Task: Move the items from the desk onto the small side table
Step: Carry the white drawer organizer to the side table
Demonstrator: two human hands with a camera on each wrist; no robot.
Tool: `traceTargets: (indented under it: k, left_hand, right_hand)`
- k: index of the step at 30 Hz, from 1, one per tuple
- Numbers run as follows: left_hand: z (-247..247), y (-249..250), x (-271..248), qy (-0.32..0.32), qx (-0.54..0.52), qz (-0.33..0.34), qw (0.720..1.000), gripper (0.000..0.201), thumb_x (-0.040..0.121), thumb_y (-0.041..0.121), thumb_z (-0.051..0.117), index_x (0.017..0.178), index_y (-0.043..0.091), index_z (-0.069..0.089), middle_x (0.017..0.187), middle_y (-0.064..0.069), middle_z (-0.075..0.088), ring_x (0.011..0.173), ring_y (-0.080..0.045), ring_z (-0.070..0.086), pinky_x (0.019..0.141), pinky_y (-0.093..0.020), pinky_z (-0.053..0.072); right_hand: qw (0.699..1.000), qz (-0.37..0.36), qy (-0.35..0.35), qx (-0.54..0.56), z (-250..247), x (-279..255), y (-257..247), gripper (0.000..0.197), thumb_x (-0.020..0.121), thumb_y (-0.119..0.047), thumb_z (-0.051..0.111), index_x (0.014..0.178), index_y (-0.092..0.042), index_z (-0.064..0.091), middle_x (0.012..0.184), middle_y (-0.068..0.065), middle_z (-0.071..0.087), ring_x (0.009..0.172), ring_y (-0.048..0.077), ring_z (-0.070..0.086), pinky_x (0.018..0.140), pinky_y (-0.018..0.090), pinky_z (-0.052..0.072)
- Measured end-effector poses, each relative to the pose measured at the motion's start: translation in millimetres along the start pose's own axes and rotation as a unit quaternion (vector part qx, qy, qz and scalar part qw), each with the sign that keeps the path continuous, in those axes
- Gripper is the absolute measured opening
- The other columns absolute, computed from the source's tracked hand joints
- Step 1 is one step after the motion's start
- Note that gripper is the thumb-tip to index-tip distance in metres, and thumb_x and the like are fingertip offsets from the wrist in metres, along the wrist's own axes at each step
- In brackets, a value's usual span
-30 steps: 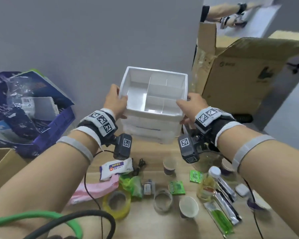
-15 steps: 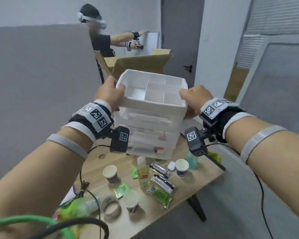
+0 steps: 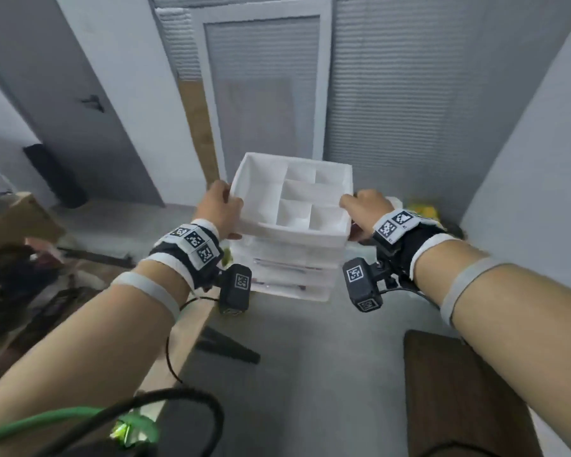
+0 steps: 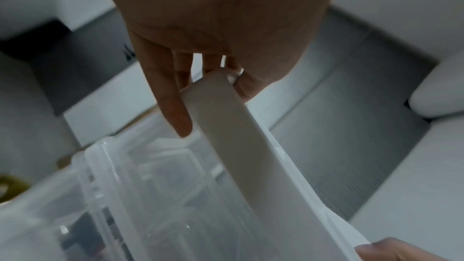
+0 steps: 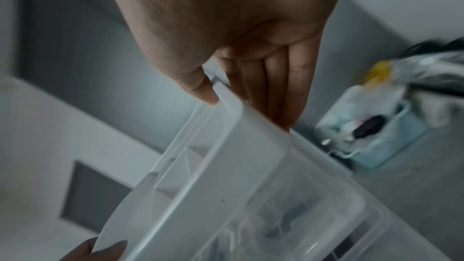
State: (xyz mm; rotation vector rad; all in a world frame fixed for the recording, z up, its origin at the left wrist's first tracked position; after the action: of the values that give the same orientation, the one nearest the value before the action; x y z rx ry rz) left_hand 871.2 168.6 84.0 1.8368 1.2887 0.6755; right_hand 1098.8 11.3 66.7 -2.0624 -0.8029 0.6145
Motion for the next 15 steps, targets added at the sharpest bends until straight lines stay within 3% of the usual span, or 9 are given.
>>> traceTargets:
  k: [4, 7, 9, 11, 13, 15]
  left_hand:
    - [148, 8, 14, -0.162, 0.015, 0.009, 0.987, 0.013, 0.092, 0.014, 0.054, 0.105, 0.013, 0.050, 0.109, -0.009, 0.056, 0.076, -0.026, 0.061, 0.048, -0.042, 0.061]
    - [244, 6, 6, -0.278, 0.018, 0.004, 0.960, 0.019, 0.090, 0.009, 0.057, 0.106, 0.015, 0.050, 0.112, -0.009, 0.058, 0.085, -0.030, 0.063, 0.061, -0.051, 0.063]
    - [306, 4, -5, -0.350, 0.025, 0.010, 0.936, 0.018, 0.089, 0.007, 0.057, 0.104, 0.016, 0.050, 0.111, -0.011, 0.058, 0.093, -0.037, 0.064, 0.067, -0.055, 0.062]
    - [357, 3, -15, -0.406, 0.020, 0.011, 0.914, 0.018, 0.089, 0.006, 0.058, 0.100, 0.017, 0.049, 0.110, -0.011, 0.058, 0.096, -0.038, 0.063, 0.069, -0.057, 0.061]
    - [400, 2, -27, -0.440, 0.024, 0.024, 0.897, 0.020, 0.090, 0.004, 0.058, 0.103, 0.017, 0.049, 0.109, -0.010, 0.058, 0.096, -0.036, 0.062, 0.072, -0.056, 0.061]
    - [439, 3, -40, -0.471, 0.028, 0.035, 0.881, 0.022, 0.091, 0.002, 0.056, 0.107, 0.016, 0.051, 0.102, -0.007, 0.060, 0.093, -0.034, 0.062, 0.076, -0.055, 0.061]
  right_hand:
    - [0.991, 0.120, 0.059, -0.022, -60, -3, 121, 0.021, 0.084, -0.026, 0.054, 0.073, -0.009, 0.055, 0.067, 0.007, 0.058, 0.067, 0.029, 0.057, 0.052, 0.026, 0.036]
    - [0.975, 0.211, 0.066, -0.004, -85, -27, 196, 0.015, 0.085, -0.016, 0.054, 0.094, -0.009, 0.063, 0.081, 0.006, 0.067, 0.069, 0.024, 0.064, 0.049, 0.019, 0.044]
    - [0.958, 0.271, 0.092, 0.025, -100, -49, 240, 0.015, 0.085, -0.012, 0.056, 0.097, -0.011, 0.065, 0.088, 0.007, 0.070, 0.070, 0.020, 0.065, 0.050, 0.019, 0.049]
    - [0.940, 0.318, 0.120, 0.034, -108, -69, 276, 0.013, 0.087, -0.010, 0.059, 0.099, -0.011, 0.065, 0.094, 0.009, 0.070, 0.070, 0.018, 0.062, 0.048, 0.020, 0.043]
    - [0.922, 0.358, 0.143, 0.026, -113, -84, 307, 0.024, 0.088, -0.015, 0.061, 0.111, -0.008, 0.063, 0.107, 0.011, 0.068, 0.079, 0.022, 0.059, 0.052, 0.022, 0.039]
    - [0.900, 0.398, 0.177, 0.030, -116, -100, 335, 0.029, 0.089, -0.018, 0.061, 0.116, -0.006, 0.059, 0.104, 0.009, 0.062, 0.082, 0.023, 0.055, 0.060, 0.026, 0.042]
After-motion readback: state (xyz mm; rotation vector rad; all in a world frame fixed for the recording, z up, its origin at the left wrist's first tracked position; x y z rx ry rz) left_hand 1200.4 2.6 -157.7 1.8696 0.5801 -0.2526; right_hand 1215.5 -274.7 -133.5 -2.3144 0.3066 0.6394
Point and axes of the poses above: each hand's wrist, its own x-axis towards the middle knuckle, its own z-axis out of the palm, y = z × x, the point moved 4 cm from there along x, towards the middle knuckle
